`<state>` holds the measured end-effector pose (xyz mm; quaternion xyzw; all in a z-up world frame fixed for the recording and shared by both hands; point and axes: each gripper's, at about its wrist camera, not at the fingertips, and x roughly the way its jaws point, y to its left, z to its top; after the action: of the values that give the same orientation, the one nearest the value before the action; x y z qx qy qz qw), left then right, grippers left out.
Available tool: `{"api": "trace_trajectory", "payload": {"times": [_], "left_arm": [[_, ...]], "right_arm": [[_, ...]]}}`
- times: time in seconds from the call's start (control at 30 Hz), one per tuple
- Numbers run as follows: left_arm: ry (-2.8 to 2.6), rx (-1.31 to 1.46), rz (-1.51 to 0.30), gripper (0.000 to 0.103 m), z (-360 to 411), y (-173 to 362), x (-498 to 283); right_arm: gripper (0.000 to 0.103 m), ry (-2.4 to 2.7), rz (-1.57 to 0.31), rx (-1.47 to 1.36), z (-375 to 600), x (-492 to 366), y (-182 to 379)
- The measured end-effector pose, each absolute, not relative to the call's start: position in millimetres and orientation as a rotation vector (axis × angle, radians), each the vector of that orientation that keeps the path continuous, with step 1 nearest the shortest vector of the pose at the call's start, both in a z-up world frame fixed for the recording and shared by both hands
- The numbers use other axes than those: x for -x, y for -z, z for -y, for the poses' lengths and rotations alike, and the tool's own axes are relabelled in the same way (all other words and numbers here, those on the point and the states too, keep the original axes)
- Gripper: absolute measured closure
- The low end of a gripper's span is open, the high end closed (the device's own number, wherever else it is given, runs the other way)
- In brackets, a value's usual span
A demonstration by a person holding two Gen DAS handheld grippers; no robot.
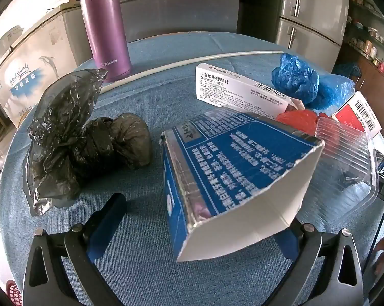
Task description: Collect trash
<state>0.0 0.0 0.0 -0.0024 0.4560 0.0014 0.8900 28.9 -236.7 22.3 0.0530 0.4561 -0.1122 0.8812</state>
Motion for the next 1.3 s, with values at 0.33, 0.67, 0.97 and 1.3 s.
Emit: {"api": "trace_trajectory", "payload": {"times": [0.33, 0.67, 0.97, 1.3], "left_arm": [[-0.009, 0.011, -0.947, 0.0, 0, 0, 0], [-0.104, -0.103, -0.906, 0.0, 13, -41, 77], [-0.156, -0.161, -0.579, 0.0, 24, -164, 178], [-0.181, -0.138, -0.49, 0.0, 38, -213, 237]], "right_arm": [[0.0, 0.12, -0.994, -0.058, 235, -16, -26], [0.0, -0.056, -0.875, -0.097, 239, 59, -66], [0.0, -0.151, -0.669, -0.094, 228, 137, -148], [0.0, -0.178, -0.562, -0.077, 218, 202, -201]]}}
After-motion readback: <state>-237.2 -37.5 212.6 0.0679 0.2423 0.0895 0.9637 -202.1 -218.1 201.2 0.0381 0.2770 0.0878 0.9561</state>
